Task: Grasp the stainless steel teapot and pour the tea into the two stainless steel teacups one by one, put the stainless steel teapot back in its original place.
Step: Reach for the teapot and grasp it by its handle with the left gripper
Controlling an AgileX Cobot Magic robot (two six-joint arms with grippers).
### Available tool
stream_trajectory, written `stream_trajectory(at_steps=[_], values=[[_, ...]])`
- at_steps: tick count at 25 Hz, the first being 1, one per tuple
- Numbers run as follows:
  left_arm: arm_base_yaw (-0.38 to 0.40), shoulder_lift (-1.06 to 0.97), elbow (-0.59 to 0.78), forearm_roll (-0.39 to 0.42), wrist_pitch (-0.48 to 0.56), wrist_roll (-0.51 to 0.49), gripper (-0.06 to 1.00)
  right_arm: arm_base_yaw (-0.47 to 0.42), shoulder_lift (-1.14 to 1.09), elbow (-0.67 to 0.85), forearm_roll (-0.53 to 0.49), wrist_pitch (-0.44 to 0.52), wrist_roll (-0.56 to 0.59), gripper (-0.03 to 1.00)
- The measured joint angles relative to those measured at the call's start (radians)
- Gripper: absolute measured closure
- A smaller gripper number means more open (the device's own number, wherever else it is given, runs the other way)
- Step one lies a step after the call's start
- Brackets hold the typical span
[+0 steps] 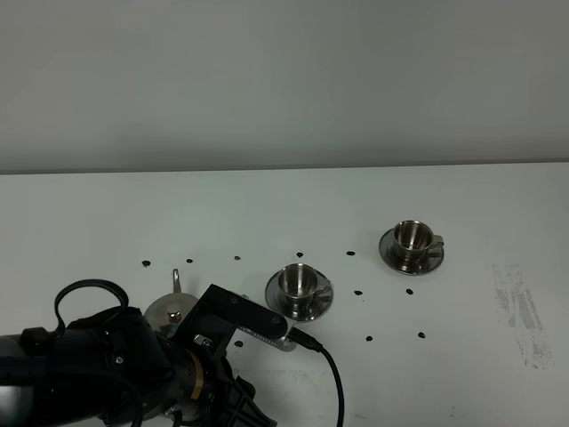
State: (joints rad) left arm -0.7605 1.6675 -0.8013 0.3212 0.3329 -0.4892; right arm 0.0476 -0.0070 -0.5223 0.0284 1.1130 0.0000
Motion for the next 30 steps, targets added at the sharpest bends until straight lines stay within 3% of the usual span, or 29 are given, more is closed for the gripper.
stream_trajectory(at_steps=[11, 30], values=[[0.045, 0.005, 0.0, 0.083, 0.023, -0.055, 0.44, 0.0, 0.0, 0.0, 0.0, 0.0, 0.0, 0.74], [0.079, 0.005, 0.0, 0.157, 0.156, -0.03, 0.44, 0.0, 0.0, 0.0, 0.0, 0.0, 0.0, 0.74]])
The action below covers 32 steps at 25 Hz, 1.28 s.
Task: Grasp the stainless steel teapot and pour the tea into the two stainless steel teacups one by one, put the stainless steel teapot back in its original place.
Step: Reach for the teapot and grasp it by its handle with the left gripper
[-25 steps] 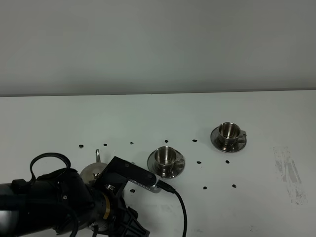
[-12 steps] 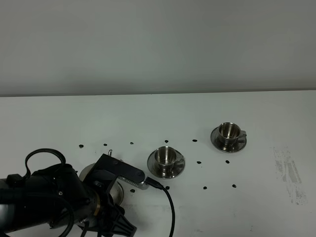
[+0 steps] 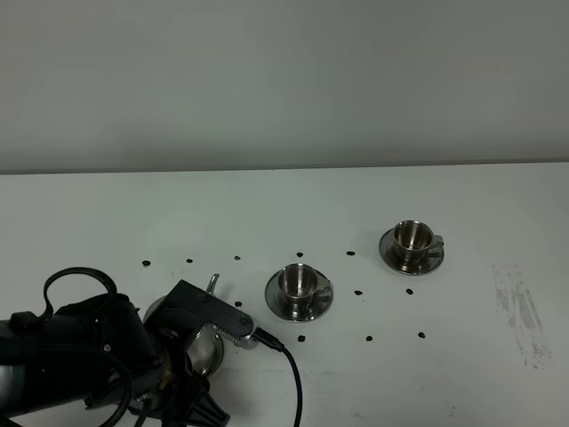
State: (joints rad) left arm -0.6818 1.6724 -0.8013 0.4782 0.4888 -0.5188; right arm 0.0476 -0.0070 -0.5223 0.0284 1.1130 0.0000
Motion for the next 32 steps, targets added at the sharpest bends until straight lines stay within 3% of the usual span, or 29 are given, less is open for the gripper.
stream_trajectory(at_steps=[12, 22, 26, 32], values=[[0.006, -0.008, 0.0, 0.044, 0.063, 0.041, 0.44, 0.0, 0.0, 0.0, 0.0, 0.0, 0.0, 0.74], [-0.023, -0.269, -0.015, -0.111, 0.316, 0.299, 0.44, 0.0, 0.0, 0.0, 0.0, 0.0, 0.0, 0.74], [0.072, -0.283, -0.098, -0.182, 0.46, 0.412, 0.44, 0.0, 0.0, 0.0, 0.0, 0.0, 0.0, 0.74], [0.198, -0.19, -0.201, -0.269, 0.46, 0.657, 0.44, 0.0, 0.0, 0.0, 0.0, 0.0, 0.0, 0.74]])
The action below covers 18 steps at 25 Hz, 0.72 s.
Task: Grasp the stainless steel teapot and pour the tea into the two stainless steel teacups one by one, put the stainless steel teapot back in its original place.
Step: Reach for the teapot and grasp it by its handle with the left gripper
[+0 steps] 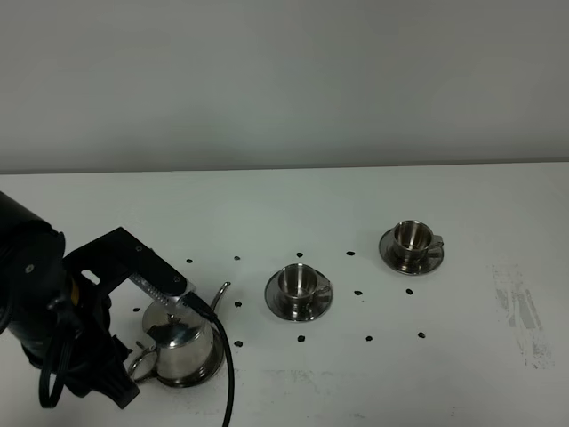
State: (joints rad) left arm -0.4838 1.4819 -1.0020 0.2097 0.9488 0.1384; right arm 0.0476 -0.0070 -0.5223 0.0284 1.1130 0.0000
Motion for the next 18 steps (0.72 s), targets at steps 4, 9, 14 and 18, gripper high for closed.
stream_trajectory(at_steps=[4, 9, 14, 18], values=[[0.026, 0.094, -0.038, -0.022, -0.045, 0.043, 0.44, 0.0, 0.0, 0.0, 0.0, 0.0, 0.0, 0.74], [0.043, 0.191, -0.063, -0.048, -0.075, 0.049, 0.44, 0.0, 0.0, 0.0, 0.0, 0.0, 0.0, 0.74], [0.052, 0.227, -0.081, -0.056, -0.138, 0.052, 0.44, 0.0, 0.0, 0.0, 0.0, 0.0, 0.0, 0.74], [0.06, 0.242, -0.082, -0.065, -0.2, 0.055, 0.44, 0.0, 0.0, 0.0, 0.0, 0.0, 0.0, 0.74]])
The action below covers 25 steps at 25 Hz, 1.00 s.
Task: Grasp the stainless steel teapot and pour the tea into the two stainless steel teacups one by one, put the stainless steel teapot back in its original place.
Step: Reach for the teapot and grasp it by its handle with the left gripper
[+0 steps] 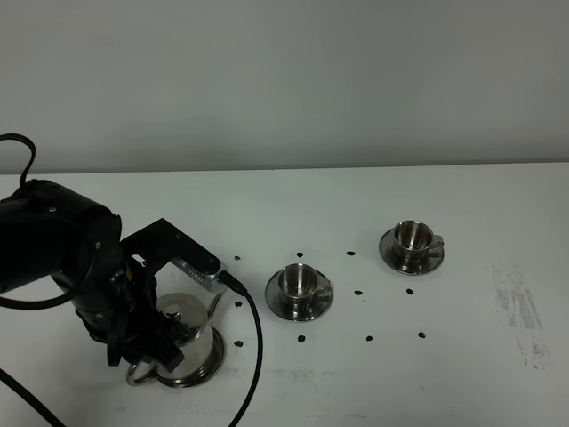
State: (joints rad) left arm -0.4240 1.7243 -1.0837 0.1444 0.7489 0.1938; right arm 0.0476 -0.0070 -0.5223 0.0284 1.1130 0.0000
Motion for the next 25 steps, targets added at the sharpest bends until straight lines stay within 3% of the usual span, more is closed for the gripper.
stream_trajectory(at_steps=[25], values=[[0.0, 0.064, 0.0, -0.023, -0.043, 0.002, 0.44, 0.0, 0.0, 0.0, 0.0, 0.0, 0.0, 0.74]])
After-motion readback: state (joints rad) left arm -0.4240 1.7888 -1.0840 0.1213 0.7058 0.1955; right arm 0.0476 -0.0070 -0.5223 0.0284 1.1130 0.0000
